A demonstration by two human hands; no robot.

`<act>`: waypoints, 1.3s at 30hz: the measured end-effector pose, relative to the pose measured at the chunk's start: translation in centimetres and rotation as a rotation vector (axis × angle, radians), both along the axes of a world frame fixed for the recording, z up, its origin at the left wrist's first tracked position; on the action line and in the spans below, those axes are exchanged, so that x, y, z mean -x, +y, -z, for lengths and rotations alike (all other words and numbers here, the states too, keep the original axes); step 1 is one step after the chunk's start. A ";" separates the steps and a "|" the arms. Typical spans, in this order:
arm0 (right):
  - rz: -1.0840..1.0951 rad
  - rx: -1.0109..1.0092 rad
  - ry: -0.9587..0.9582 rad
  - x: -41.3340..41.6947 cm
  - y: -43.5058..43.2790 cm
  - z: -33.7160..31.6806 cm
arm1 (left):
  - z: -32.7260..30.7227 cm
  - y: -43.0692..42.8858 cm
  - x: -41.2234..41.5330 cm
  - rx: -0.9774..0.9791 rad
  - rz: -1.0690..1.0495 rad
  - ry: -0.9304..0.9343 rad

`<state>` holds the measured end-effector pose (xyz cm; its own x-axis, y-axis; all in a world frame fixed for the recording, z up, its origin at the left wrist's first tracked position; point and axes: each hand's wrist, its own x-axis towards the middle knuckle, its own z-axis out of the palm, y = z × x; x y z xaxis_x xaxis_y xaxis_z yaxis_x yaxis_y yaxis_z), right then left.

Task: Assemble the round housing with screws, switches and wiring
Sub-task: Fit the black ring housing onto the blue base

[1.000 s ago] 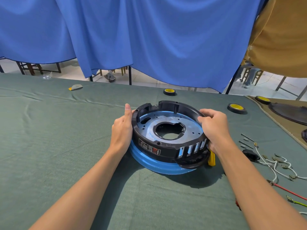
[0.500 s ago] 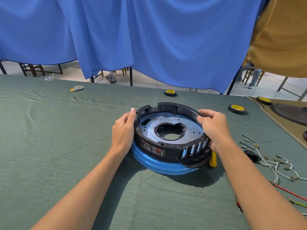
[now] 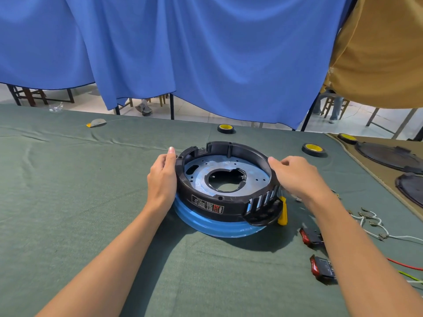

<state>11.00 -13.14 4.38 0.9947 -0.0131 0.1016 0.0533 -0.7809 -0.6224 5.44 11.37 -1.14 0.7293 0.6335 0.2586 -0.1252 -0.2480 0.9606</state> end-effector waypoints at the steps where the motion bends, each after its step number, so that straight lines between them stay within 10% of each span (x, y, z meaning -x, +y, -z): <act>1: -0.013 0.052 0.041 0.1 -0.2 -0.1 | 0.0 -0.1 0.0 -0.006 0.005 0.001; 13: -0.127 -0.247 0.091 0.2 0.0 0.5 | -0.5 0.8 1.5 -0.140 -0.533 0.008; 21: -0.116 -0.089 0.106 0.3 0.0 0.4 | -0.4 1.8 0.1 0.235 -0.011 0.027; 39: -0.065 -0.152 -0.141 0.0 1.5 0.7 | -0.2 0.8 0.5 0.205 0.044 0.063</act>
